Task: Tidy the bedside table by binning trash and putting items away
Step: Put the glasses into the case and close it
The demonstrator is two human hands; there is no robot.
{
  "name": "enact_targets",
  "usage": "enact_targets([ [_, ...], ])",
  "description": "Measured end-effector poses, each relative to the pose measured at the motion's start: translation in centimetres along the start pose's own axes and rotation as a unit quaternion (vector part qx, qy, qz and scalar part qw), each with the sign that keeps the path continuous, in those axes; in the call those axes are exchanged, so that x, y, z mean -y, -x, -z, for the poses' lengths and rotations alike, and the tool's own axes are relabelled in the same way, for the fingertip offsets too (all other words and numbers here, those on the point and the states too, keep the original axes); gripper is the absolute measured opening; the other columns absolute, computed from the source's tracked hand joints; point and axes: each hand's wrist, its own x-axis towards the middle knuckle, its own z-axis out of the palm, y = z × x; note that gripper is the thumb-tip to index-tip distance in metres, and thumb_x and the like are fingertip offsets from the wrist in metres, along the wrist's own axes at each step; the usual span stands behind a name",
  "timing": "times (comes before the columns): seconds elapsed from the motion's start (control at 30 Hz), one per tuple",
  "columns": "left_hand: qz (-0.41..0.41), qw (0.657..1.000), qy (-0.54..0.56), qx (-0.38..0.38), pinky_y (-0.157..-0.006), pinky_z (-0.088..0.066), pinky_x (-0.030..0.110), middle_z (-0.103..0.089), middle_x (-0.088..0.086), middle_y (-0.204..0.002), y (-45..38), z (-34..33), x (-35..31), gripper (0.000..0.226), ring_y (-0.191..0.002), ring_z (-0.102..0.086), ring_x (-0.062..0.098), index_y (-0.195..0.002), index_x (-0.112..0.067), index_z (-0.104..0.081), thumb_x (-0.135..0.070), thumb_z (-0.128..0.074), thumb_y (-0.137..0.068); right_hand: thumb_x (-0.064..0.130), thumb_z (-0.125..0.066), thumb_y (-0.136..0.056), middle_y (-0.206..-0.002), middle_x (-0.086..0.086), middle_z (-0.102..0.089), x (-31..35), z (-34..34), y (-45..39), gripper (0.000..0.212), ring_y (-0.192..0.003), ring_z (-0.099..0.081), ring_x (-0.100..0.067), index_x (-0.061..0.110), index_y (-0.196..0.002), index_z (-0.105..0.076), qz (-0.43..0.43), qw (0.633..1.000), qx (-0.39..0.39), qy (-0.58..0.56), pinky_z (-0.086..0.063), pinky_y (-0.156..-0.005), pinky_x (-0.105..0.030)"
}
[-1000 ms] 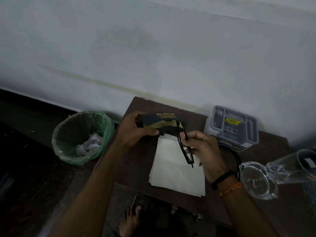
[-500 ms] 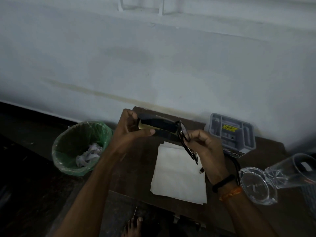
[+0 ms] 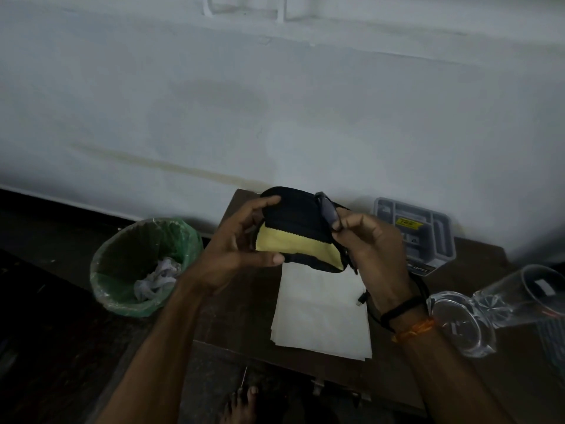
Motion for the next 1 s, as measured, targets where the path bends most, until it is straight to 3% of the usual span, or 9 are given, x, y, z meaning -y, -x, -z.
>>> enact_targets([
  [0.1,0.005,1.0,0.021,0.005,-0.093,-0.053,0.036,-0.057,0.008,-0.137,0.0,-0.4,0.2,0.089,-0.13,-0.052,0.022,-0.142,-0.013,-0.045,0.019,-0.077,-0.065,0.004,-0.073,-0.08,-0.109,0.004,-0.071,0.1,-0.6,0.6,0.013,-0.107,-0.065,-0.006,0.011,-0.09,-0.074,0.121,0.978,-0.047,0.161,-0.056,-0.093,-0.034],
  [0.2,0.001,0.999,0.038,0.005,-0.093,-0.053,0.039,-0.056,0.012,-0.136,-0.2,-1.0,0.2,0.09,-0.129,-0.053,0.027,-0.141,-0.011,-0.045,0.018,-0.077,-0.063,0.015,-0.069,-0.079,-0.112,0.001,-0.07,0.1,-1.5,1.1,0.016,-0.102,-0.065,-0.015,0.014,-0.093,-0.076,0.2,0.937,-0.04,0.284,-0.055,-0.087,-0.038],
  [0.33,0.003,0.998,0.067,0.013,-0.09,-0.055,0.041,-0.055,0.016,-0.136,-0.3,-1.5,0.1,0.091,-0.126,-0.055,0.033,-0.142,-0.011,-0.045,0.022,-0.075,-0.063,0.021,-0.071,-0.079,-0.094,0.003,-0.07,-0.2,-1.9,1.0,0.016,-0.098,-0.053,-0.025,0.018,-0.093,-0.079,0.255,0.897,-0.029,0.361,-0.047,-0.08,-0.039],
  [0.47,0.004,0.997,0.079,0.014,-0.092,-0.055,0.044,-0.055,0.017,-0.136,-0.2,-1.5,0.1,0.091,-0.126,-0.054,0.035,-0.141,-0.011,-0.045,0.021,-0.075,-0.061,0.023,-0.072,-0.08,-0.086,0.004,-0.069,-0.2,-1.5,0.8,0.016,-0.087,-0.051,-0.023,0.02,-0.094,-0.08,0.235,0.902,-0.014,0.363,-0.042,-0.071,-0.031],
  [0.6,0.007,0.997,0.078,0.015,-0.09,-0.056,0.043,-0.055,0.016,-0.136,-0.2,-1.6,0.1,0.09,-0.126,-0.055,0.033,-0.141,-0.011,-0.046,0.019,-0.076,-0.062,0.017,-0.076,-0.081,-0.09,0.001,-0.07,-0.3,-1.2,0.6,0.02,-0.081,-0.061,-0.017,0.02,-0.1,-0.079,0.181,0.93,0.05,0.315,-0.053,-0.069,-0.033],
  [0.77,0.001,0.996,0.094,0.004,-0.087,-0.057,0.037,-0.057,0.013,-0.136,-0.3,-1.8,0.0,0.088,-0.125,-0.056,0.032,-0.141,-0.008,-0.045,0.02,-0.073,-0.063,0.033,-0.048,-0.083,-0.098,0.005,-0.069,0.6,-1.3,0.9,0.041,-0.09,-0.051,-0.016,0.019,-0.111,-0.075,0.17,0.927,0.058,0.33,-0.038,-0.071,-0.017],
  [0.83,0.0,0.995,0.099,0.0,-0.089,-0.056,0.038,-0.057,0.011,-0.136,-0.4,-1.8,-0.1,0.087,-0.126,-0.055,0.032,-0.141,-0.008,-0.045,0.017,-0.074,-0.064,0.032,-0.044,-0.081,-0.105,0.005,-0.07,1.0,-1.2,1.0,0.046,-0.095,-0.051,-0.016,0.016,-0.113,-0.074,0.184,0.932,0.027,0.311,-0.04,-0.076,-0.019],
  [0.93,-0.005,0.995,0.1,-0.01,-0.09,-0.055,0.038,-0.059,0.007,-0.135,-0.4,-1.7,-0.1,0.085,-0.125,-0.056,0.027,-0.141,-0.01,-0.045,0.014,-0.074,-0.064,0.018,-0.051,-0.085,-0.106,0.001,-0.07,1.6,-0.5,0.7,0.034,-0.098,-0.058,-0.021,0.015,-0.11,-0.073,0.219,0.935,-0.09,0.263,-0.041,-0.088,-0.018],
  [1.0,-0.011,0.994,0.104,-0.012,-0.089,-0.055,0.035,-0.059,0.004,-0.134,-0.4,-1.6,-0.2,0.085,-0.125,-0.056,0.024,-0.141,-0.01,-0.045,0.013,-0.073,-0.065,0.014,-0.053,-0.088,-0.106,0.0,-0.069,1.5,0.0,0.5,0.028,-0.099,-0.061,-0.022,0.016,-0.11,-0.071,0.205,0.94,-0.177,0.208,-0.048,-0.089,-0.03],
])
